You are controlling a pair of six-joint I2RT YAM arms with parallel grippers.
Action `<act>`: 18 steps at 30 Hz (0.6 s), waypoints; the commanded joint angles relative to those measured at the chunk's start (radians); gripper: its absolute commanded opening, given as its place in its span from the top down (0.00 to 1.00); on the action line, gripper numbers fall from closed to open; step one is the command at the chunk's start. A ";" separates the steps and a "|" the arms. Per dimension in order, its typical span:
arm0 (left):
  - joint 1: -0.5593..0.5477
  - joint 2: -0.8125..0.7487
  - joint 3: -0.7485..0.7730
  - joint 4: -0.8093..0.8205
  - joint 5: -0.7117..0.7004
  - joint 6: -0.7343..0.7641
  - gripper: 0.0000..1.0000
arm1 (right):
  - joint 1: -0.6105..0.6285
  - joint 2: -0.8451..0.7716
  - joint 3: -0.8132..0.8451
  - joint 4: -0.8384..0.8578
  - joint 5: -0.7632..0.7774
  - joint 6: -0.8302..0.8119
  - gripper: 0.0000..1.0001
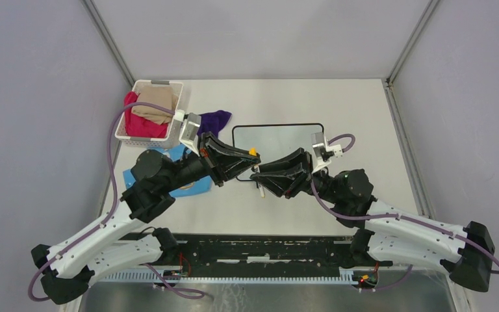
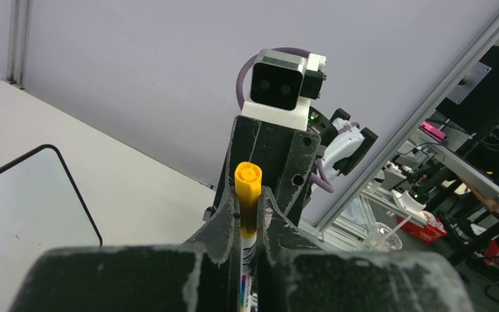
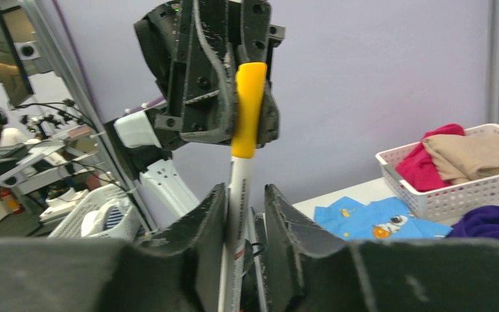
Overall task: Write a sentence on the whiteboard
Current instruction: Open the whiteboard marker at the center of the board.
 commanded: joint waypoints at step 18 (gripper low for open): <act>-0.005 0.018 0.089 0.124 -0.104 -0.069 0.98 | 0.004 -0.134 -0.157 0.002 0.030 -0.002 1.00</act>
